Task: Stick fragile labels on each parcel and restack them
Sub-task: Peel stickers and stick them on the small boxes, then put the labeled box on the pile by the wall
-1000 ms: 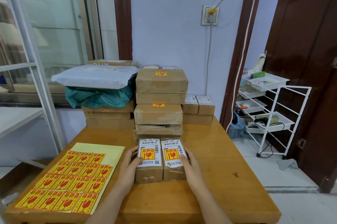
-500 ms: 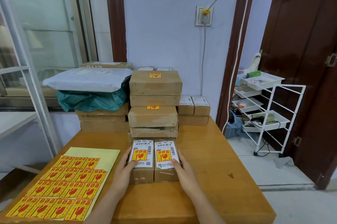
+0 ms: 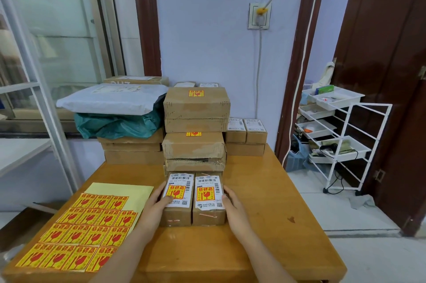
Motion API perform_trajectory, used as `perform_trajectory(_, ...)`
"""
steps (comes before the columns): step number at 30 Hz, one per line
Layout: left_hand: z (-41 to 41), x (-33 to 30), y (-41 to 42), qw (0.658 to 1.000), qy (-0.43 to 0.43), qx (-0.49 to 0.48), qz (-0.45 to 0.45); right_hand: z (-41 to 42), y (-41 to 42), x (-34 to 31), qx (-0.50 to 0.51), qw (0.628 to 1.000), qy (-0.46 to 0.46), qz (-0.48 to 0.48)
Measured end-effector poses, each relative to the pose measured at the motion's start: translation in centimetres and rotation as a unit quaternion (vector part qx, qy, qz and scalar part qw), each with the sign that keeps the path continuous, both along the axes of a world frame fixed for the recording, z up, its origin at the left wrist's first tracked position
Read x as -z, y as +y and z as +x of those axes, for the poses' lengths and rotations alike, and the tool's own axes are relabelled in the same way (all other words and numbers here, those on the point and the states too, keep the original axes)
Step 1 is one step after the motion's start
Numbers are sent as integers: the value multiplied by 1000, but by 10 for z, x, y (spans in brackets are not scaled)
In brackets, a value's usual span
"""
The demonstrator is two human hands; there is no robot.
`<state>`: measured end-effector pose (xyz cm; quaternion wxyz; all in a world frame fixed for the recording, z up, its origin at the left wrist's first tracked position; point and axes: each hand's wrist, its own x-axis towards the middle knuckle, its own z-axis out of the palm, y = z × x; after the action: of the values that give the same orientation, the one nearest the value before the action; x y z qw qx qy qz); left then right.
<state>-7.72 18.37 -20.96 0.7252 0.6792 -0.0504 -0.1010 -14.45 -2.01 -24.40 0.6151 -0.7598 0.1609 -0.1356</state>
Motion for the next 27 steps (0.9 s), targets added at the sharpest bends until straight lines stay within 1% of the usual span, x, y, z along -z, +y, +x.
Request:
perform_trajectory(3, -1, -2, -2, 999, -18, -6, 34, 2, 2, -1, 4, 999, -3, -31)
perform_trajectory(6, -1, -3, -4, 992, -63, -21, 103, 2, 5, -5, 4, 998, 1, -59)
perform_trajectory(9, -2, -3, -4, 983, -92, -24, 157, 2, -1, -11, -25, 996, 14, -85)
perform_trajectory(12, -2, -10, -1, 970, -119, -3, 211, 2, -13, -20, -64, 991, 28, -113)
perform_trajectory(14, -2, -18, 2, 954, -160, 3, 255, -1, -22, -28, -67, 987, 44, -142)
perform_trajectory(17, 1, -26, 3, 897, -265, -24, 353, -9, -36, -34, -76, 980, 54, -177)
perform_trajectory(19, -1, -32, -2, 866, -306, -25, 394, -14, -43, -36, -74, 976, 61, -196)
perform_trajectory(21, -9, -39, -13, 832, -349, 5, 432, -20, -52, -38, -72, 967, 72, -232)
perform_trajectory(24, -28, -50, -35, 763, -421, 82, 483, -30, -65, -46, -71, 950, 98, -289)
perform_trajectory(27, -41, -63, -65, 698, -468, 145, 522, -31, -81, -54, -72, 932, 125, -332)
